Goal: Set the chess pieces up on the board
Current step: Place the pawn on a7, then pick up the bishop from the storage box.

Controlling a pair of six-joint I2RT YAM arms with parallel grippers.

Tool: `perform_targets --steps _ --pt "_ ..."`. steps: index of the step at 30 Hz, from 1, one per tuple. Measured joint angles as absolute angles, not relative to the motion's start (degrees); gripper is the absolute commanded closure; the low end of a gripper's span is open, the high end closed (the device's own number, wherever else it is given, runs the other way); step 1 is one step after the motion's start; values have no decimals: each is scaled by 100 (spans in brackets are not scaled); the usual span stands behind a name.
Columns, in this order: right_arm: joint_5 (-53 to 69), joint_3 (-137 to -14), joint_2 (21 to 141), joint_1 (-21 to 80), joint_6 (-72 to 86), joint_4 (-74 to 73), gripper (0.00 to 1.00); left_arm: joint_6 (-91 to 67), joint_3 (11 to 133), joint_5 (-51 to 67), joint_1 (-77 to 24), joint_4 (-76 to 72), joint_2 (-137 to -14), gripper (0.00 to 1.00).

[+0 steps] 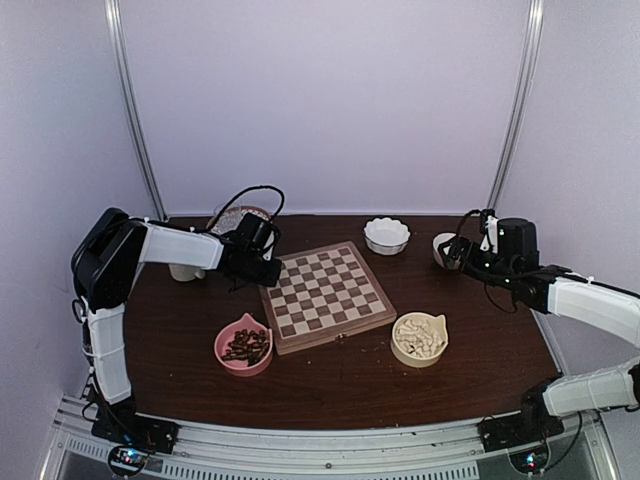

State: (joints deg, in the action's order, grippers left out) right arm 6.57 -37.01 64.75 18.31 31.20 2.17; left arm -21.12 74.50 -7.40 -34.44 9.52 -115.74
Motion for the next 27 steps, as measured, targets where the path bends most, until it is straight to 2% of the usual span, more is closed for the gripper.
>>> perform_targets --steps 5,10,18,27 --pt "657 -3701 6475 1831 3120 217 2 -2106 7450 -762 -3444 950 -11574 61" --pt "657 -3701 6471 1831 3120 215 2 -2132 7437 -847 -3444 941 -11559 51" --pt "657 -3701 6399 1848 3109 198 2 -2126 6908 -1061 -3625 1133 -10855 51" --pt "637 -3701 6195 1900 3009 123 2 -2250 6108 -1072 -4049 1240 -9262 55"
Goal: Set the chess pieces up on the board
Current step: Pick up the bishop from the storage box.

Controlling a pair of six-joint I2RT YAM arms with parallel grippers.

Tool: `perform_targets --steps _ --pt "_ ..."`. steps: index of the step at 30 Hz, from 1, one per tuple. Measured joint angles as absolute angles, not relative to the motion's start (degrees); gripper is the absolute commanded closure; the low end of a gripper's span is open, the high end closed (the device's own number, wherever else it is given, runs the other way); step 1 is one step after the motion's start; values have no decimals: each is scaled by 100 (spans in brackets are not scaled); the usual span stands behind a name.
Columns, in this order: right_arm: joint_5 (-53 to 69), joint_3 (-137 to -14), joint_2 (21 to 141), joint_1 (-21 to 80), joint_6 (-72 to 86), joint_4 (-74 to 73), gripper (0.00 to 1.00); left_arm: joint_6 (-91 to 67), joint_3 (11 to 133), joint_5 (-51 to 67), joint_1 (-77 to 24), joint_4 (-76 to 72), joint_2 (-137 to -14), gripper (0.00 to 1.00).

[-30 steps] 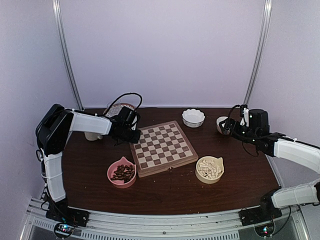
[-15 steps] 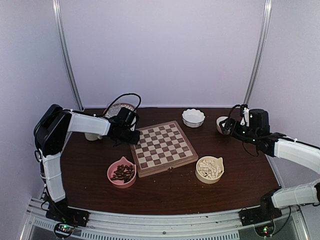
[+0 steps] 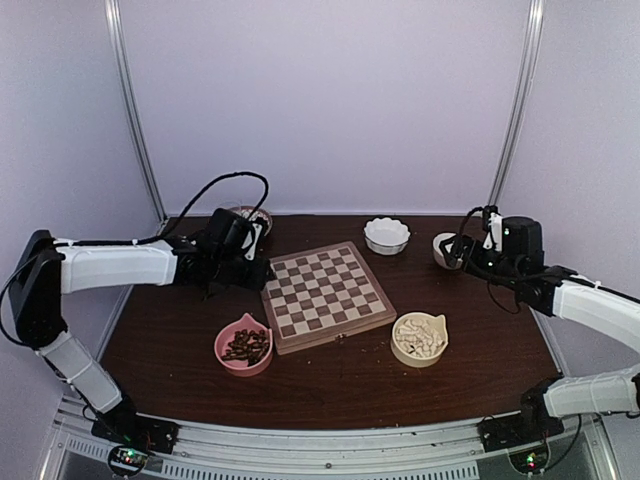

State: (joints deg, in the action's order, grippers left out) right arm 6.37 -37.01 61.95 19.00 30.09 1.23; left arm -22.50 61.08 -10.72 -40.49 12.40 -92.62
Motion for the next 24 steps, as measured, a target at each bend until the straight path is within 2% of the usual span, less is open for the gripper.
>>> perform_targets --steps 16,20,24 --pt "620 -3701 6160 1964 2974 97 3 -2320 3409 -71 -4147 1570 -6058 64" --pt "622 -3701 6226 1966 2974 97 3 -2246 2993 89 -4147 1619 -5599 66" --pt "631 -3704 6302 1984 2974 106 3 -2217 2945 259 -4147 1625 -5649 66"
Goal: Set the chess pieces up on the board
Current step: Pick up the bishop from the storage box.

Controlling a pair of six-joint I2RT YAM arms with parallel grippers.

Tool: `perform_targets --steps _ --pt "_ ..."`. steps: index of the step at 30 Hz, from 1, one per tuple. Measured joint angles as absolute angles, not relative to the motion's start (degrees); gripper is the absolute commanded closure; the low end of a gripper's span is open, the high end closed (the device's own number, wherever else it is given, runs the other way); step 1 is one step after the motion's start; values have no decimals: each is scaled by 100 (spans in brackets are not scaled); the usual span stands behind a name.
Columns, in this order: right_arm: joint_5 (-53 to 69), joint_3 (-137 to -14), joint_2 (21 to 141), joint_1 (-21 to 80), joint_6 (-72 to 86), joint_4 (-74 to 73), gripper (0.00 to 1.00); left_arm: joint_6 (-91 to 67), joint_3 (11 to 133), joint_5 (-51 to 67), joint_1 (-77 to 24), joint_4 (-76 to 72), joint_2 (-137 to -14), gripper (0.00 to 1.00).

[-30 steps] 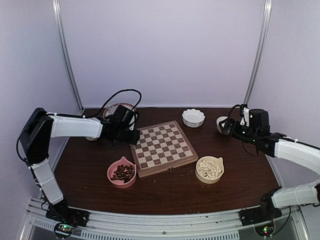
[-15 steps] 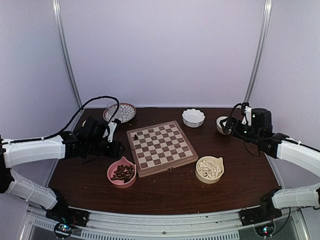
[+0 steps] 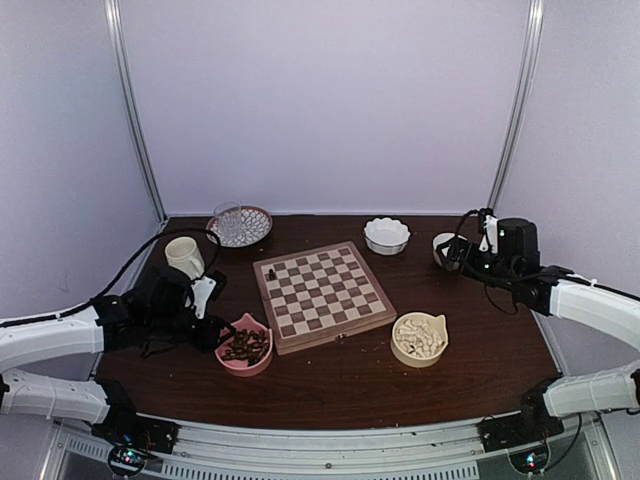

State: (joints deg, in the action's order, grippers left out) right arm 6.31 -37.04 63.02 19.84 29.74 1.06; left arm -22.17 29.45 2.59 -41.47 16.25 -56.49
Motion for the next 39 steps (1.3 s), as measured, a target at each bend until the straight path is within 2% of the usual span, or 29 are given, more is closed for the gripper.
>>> perform_targets --steps 4,13,19,26,32,39 --pt "676 -3706 6372 2003 2974 104 3 -2176 2947 408 -4147 1590 -5964 60" --pt "801 -3741 6427 2003 2976 106 3 -2084 2958 508 -4147 1592 -6512 56" --pt "882 -3802 6499 2003 2982 108 3 -2023 3083 475 -4147 1575 -6818 45" --pt "902 -3802 6499 2018 2982 108 3 -1951 3245 355 -4147 1496 -7177 46" --pt "902 -3804 6499 2025 2982 106 3 -1942 3382 340 -4147 1498 -7487 42" --pt "902 -3804 6499 2025 2985 106 3 -1962 3448 478 -4147 1511 -7614 51"
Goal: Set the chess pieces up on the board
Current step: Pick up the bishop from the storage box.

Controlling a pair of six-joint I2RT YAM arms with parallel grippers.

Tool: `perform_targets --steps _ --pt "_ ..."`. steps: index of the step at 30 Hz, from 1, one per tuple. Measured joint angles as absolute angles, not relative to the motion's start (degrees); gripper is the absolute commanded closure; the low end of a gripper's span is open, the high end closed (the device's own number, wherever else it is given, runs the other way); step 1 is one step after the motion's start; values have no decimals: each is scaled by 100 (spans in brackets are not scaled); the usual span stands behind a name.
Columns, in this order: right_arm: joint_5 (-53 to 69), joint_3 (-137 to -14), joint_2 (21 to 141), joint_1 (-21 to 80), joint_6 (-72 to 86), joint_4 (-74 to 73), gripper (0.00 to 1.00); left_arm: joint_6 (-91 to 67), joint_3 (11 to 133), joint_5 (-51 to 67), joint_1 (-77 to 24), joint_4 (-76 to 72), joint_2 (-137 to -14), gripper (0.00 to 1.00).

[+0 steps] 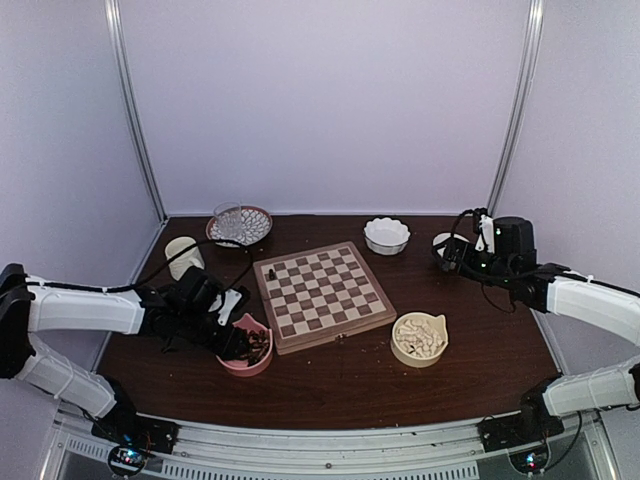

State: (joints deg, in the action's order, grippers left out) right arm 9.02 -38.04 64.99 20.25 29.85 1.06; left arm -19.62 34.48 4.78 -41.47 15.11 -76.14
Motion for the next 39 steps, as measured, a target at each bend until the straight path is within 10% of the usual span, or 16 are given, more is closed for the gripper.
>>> perform_targets --steps 23,39 --pt "904 -3806 6499 2025 2985 106 3 -2139 3354 609 -4147 1826 -7308 56" --pt "904 -3806 6499 2025 2982 102 3 -2139 3395 620 -4147 1970 -7426 78"
